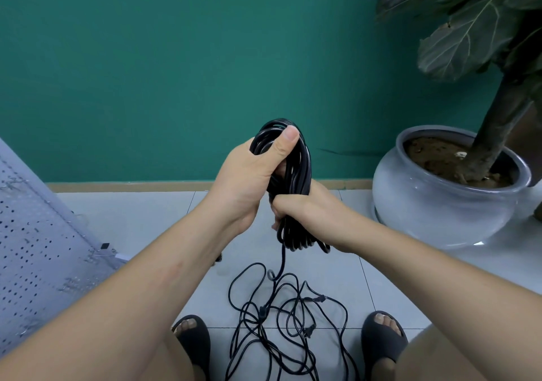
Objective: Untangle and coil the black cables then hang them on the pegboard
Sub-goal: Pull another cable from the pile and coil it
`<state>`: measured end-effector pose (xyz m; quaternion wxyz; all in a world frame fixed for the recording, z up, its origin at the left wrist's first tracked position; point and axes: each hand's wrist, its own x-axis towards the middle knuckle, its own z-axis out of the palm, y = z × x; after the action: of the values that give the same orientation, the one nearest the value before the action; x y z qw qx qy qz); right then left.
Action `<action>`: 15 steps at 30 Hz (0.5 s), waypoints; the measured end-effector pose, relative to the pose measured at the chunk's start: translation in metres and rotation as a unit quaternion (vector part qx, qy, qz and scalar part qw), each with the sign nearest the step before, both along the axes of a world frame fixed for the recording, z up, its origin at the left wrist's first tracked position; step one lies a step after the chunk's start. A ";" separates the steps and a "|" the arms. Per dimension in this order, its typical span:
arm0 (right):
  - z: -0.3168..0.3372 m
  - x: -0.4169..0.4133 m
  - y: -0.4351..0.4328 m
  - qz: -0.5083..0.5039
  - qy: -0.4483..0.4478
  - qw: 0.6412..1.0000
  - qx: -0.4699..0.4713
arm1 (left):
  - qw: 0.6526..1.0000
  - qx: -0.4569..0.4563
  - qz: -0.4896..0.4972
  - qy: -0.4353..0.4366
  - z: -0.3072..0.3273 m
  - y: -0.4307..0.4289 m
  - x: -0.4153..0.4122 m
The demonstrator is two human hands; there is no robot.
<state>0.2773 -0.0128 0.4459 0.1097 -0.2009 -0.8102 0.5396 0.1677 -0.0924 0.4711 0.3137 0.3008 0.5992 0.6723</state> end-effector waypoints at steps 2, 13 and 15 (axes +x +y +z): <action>0.003 0.001 0.000 -0.021 0.012 0.999 0.026 | 1.000 0.001 -0.005 0.028 0.001 0.001 -0.003; 0.030 0.012 0.021 -0.105 0.128 0.986 0.016 | 0.987 -0.099 -0.123 0.028 -0.044 0.009 0.003; 0.033 0.013 0.025 -0.113 0.136 0.984 0.010 | 0.976 -0.141 -0.159 0.042 -0.055 0.009 0.012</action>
<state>0.2908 0.0118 0.4788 0.2816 -0.2148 -0.7652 0.5376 0.1796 -0.0837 0.4164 0.4302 0.3730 0.6454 0.5091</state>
